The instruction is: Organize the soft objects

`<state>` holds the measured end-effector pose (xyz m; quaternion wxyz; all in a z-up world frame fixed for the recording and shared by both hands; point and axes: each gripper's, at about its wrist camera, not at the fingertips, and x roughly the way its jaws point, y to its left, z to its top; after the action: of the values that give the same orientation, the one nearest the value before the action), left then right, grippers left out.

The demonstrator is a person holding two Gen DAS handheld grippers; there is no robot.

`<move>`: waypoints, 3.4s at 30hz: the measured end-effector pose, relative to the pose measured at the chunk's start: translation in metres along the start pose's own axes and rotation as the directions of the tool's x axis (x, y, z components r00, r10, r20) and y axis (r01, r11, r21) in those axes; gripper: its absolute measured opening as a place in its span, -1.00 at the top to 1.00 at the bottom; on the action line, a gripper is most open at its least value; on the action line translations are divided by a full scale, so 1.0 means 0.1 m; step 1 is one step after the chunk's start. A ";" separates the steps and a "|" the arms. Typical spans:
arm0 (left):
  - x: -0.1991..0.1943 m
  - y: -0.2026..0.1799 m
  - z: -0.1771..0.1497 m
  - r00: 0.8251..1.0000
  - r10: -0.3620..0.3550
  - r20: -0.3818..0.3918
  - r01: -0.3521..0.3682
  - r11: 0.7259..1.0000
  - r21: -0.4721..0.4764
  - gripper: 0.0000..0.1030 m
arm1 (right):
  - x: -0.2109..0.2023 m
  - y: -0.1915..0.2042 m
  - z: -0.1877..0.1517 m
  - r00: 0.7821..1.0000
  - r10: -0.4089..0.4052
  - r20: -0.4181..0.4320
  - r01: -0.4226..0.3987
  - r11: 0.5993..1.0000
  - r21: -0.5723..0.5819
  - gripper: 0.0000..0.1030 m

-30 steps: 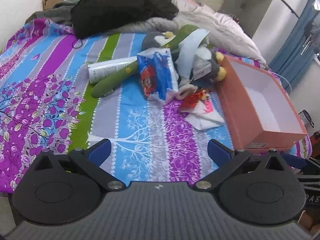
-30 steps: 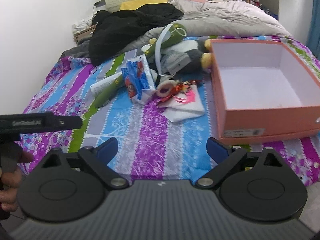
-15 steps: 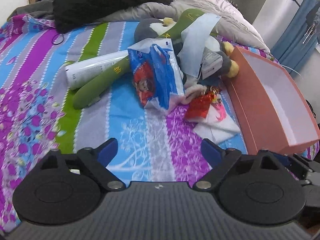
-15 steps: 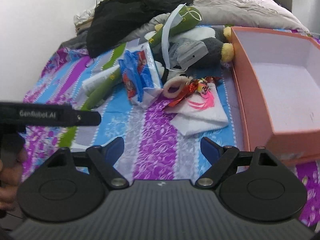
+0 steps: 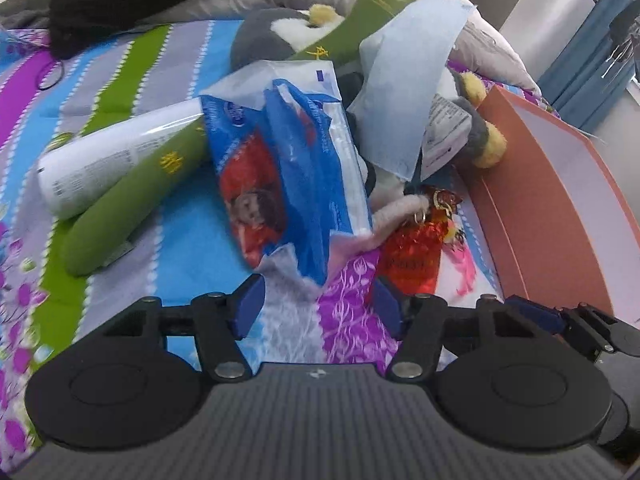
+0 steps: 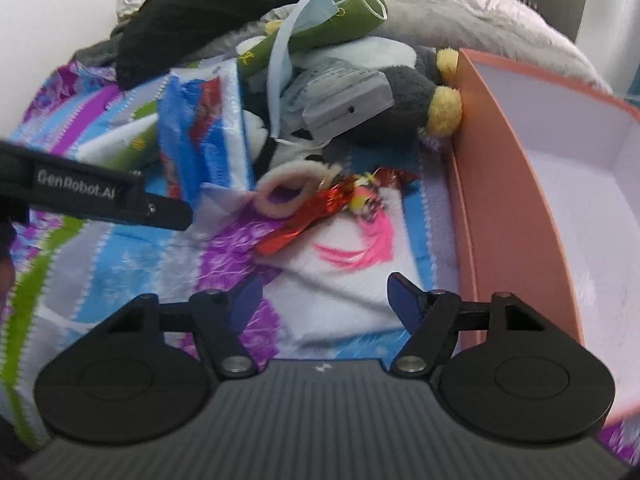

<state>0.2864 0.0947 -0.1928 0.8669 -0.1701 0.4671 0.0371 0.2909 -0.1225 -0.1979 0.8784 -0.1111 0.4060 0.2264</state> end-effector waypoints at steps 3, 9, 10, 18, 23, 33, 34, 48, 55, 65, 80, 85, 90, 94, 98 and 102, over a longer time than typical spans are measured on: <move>0.17 -0.02 0.06 1.000 0.027 -0.005 -0.027 0.999 0.016 -0.27 | 0.16 -0.05 -0.02 1.000 -0.002 -0.020 0.002 1.000 -0.004 -0.26; 0.42 0.01 0.11 0.997 0.072 -0.014 -0.071 0.997 0.019 0.02 | 0.37 -0.05 -0.09 0.998 -0.018 -0.063 0.017 1.000 -0.026 0.08; 0.43 0.03 0.11 0.998 0.069 -0.010 -0.069 0.998 0.015 0.05 | 0.36 -0.05 -0.09 0.998 -0.016 -0.059 0.014 1.000 -0.028 0.12; 0.27 0.04 0.09 0.998 0.052 0.035 -0.052 0.999 -0.017 0.38 | 0.21 -0.15 -0.04 0.999 -0.008 -0.051 0.008 1.000 0.004 0.82; 0.00 0.02 -0.02 0.997 0.034 0.063 -0.032 0.999 -0.037 0.44 | -0.01 -0.10 -0.03 0.999 0.012 -0.031 -0.012 1.000 0.008 0.83; -0.49 0.03 -0.50 0.999 -0.001 0.055 0.004 0.998 -0.064 0.45 | -0.45 0.12 -0.27 0.998 0.059 -0.034 -0.059 0.998 0.010 0.83; -0.53 0.04 -0.56 0.999 -0.002 0.050 0.005 0.998 -0.068 0.45 | -0.49 0.14 -0.31 0.997 0.062 -0.035 -0.062 0.998 0.007 0.83; -1.00 0.21 -1.36 0.996 -0.053 -0.065 0.045 0.993 -0.107 0.43 | -0.79 0.29 -0.78 0.989 0.105 -0.101 -0.107 0.994 -0.012 0.81; -1.03 0.25 -1.49 0.996 -0.032 -0.080 0.020 0.989 -0.144 0.19 | -0.77 0.29 -0.83 0.975 0.167 -0.149 -0.162 0.986 0.040 0.56; -1.01 0.27 -1.44 0.995 -0.101 -0.005 0.096 0.959 -0.267 -0.22 | -0.67 0.13 -0.80 0.969 0.188 -0.159 -0.165 0.975 0.148 -0.35; -0.68 0.14 -1.29 0.999 -0.021 -0.027 0.015 0.980 -0.199 -0.16 | -0.32 0.26 -0.86 0.966 0.161 -0.203 -0.151 0.987 0.062 -0.35; -0.55 0.10 -1.26 0.998 -0.016 -0.056 0.006 0.984 -0.178 0.07 | -0.24 0.40 -0.87 0.968 0.148 -0.201 -0.157 0.987 -0.028 -0.36; -0.47 0.09 -1.26 0.997 0.013 -0.071 -0.024 0.986 -0.162 0.26 | -0.24 0.46 -0.84 0.973 0.152 -0.176 -0.167 0.983 -0.074 0.13; -0.46 0.10 -1.25 0.997 0.021 -0.076 -0.034 0.986 -0.166 0.46 | -0.28 0.49 -0.80 0.974 0.158 -0.164 -0.173 0.981 -0.084 0.60; -0.52 0.11 -1.25 0.998 0.032 -0.061 -0.042 0.986 -0.162 0.67 | -0.33 0.48 -0.77 0.979 0.138 -0.151 -0.151 0.986 -0.073 0.70; -0.62 0.10 -1.27 0.999 0.034 -0.035 -0.039 0.986 -0.162 0.79 | -0.40 0.40 -0.75 0.984 0.116 -0.138 -0.123 0.992 -0.043 0.71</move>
<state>0.1479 0.0679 -0.2091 0.8417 -0.2324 0.4793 0.0883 0.1990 -0.1284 -0.2162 0.8305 -0.1244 0.4646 0.2808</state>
